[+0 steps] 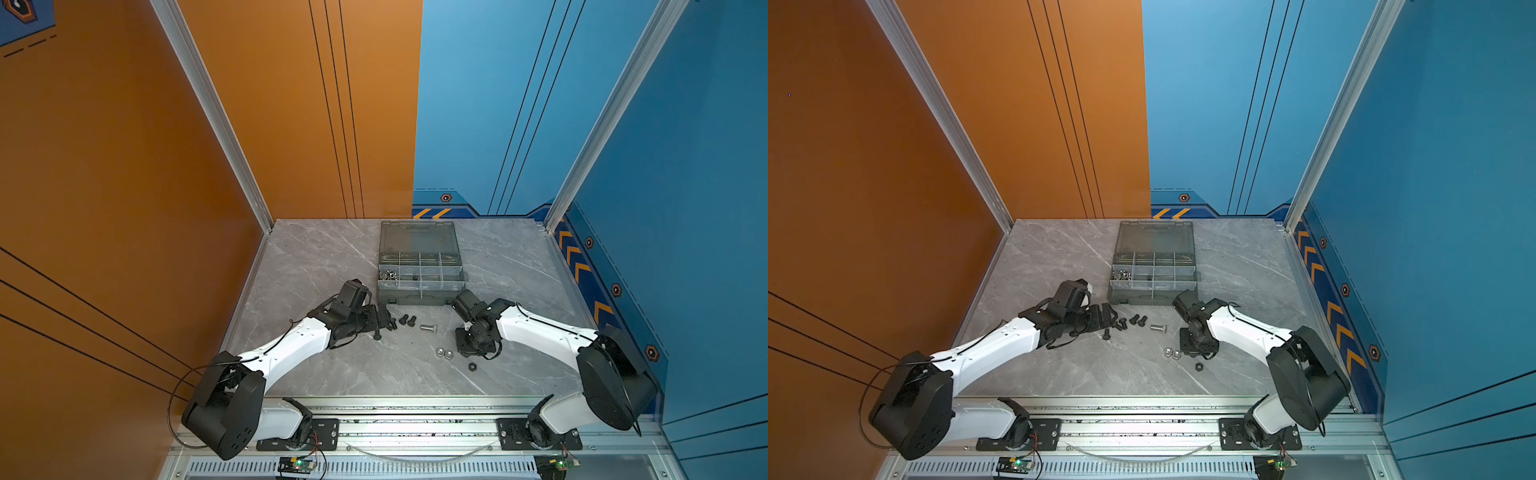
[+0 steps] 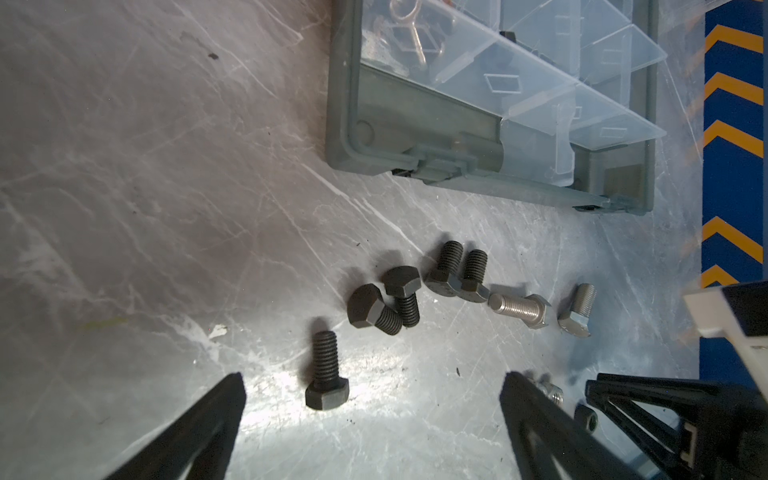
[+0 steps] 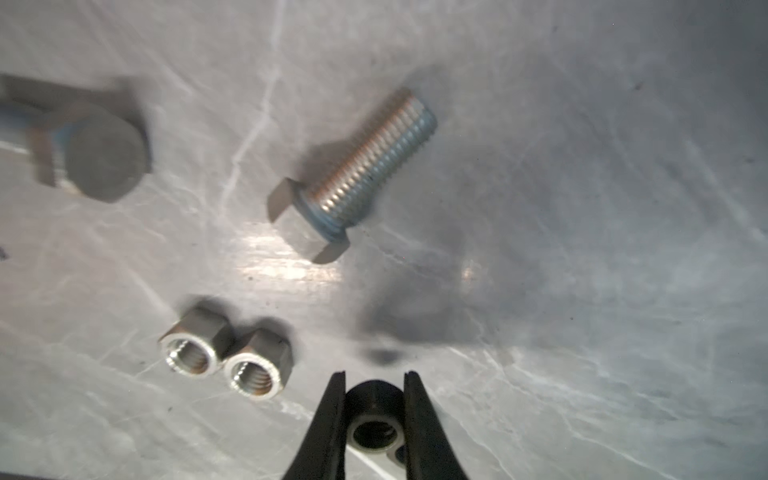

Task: Sort the screws and nuts into containers
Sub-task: 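Lift the black hex nut with the right gripper and carry it over the organizer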

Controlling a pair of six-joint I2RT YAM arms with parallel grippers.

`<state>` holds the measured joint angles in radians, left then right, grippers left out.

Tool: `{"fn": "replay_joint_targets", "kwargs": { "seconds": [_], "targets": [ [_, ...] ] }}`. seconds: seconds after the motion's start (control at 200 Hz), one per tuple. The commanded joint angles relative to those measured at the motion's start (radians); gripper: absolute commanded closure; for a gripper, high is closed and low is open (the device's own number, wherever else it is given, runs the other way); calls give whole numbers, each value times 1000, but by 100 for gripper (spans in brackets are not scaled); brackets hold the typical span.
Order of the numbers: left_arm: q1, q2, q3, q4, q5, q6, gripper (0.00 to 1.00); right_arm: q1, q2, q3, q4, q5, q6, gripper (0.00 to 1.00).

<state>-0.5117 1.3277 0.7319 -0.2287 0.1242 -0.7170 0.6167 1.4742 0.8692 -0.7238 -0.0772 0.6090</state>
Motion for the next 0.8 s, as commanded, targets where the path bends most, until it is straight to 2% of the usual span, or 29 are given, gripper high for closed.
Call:
{"fn": "replay_joint_targets", "kwargs": {
  "seconds": [0.0, 0.165, 0.33, 0.796],
  "targets": [
    [5, -13, -6, -10, -6, -6, 2, -10, -44, 71, 2, -17, -43, 100],
    [4, -10, -8, -3, -1, -9, 2, -30, -26, 200, 1, -25, -91, 100],
    [4, -13, -10, -2, -1, -10, 2, -52, 58, 359, 1, -45, -135, 100],
    [-1, -29, -1, -3, 5, -18, 2, -68, 476, 887, -67, -57, -192, 100]
  ]
}}
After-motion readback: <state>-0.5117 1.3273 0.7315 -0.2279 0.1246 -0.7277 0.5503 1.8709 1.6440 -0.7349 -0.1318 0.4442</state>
